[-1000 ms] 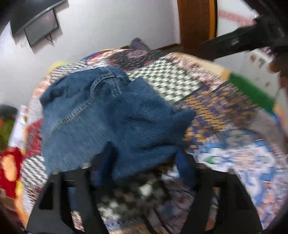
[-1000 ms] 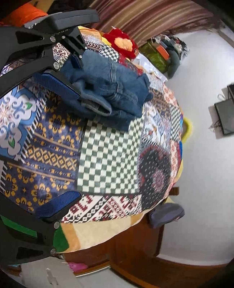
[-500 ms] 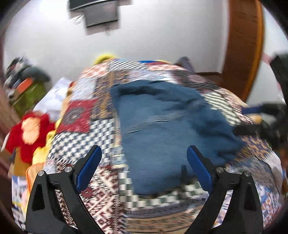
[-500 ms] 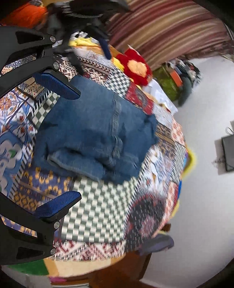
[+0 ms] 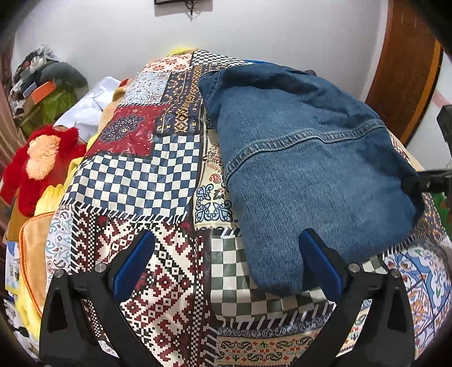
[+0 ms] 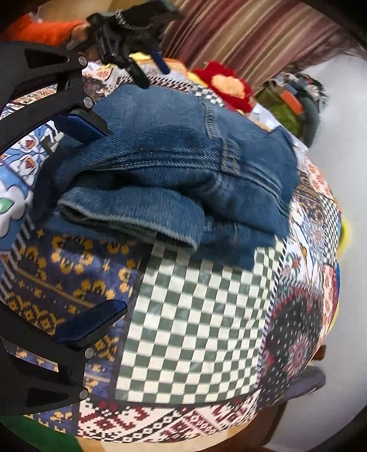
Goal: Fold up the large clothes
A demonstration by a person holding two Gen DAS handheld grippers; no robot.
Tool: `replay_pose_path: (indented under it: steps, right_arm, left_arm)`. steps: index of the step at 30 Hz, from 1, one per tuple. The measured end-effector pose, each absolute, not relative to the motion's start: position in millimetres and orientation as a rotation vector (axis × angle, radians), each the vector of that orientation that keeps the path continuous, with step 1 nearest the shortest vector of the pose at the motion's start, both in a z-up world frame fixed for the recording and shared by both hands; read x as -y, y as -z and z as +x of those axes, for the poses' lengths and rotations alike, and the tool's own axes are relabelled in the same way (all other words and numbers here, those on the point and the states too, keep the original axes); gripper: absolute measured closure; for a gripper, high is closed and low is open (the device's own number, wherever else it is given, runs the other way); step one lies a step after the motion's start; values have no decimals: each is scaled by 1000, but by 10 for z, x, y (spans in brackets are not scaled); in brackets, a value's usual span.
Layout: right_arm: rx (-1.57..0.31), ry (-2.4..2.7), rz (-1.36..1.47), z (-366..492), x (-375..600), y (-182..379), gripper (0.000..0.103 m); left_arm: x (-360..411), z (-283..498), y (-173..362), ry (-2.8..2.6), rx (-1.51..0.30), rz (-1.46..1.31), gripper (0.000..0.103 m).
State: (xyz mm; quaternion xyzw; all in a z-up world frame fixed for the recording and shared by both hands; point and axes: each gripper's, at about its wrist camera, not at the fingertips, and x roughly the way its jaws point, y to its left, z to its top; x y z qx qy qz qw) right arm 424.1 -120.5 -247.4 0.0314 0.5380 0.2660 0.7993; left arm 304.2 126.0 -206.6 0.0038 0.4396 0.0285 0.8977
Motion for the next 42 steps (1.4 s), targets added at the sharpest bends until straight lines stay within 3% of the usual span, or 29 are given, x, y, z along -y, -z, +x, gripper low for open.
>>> replay_pose_path:
  steps: [8, 18, 32, 42]
  right_arm:
    - [-1014, -481, -121, 4067, 1262, 2074, 2]
    - [-969, -560, -18, 4302, 1115, 1734, 2]
    - [-1004, -611, -121, 5108, 443, 2096, 2]
    - [-1081, -677, 51, 5619, 628, 2453, 2]
  left_arm:
    - [-1366, 2966, 1878, -145, -902, 80, 0]
    - [-1487, 3387, 1588, -104, -846, 40, 0]
    - [-1399, 4430, 1884, -80, -870, -81, 0]
    - [-1602, 5248, 2064, -125, -932, -115, 0]
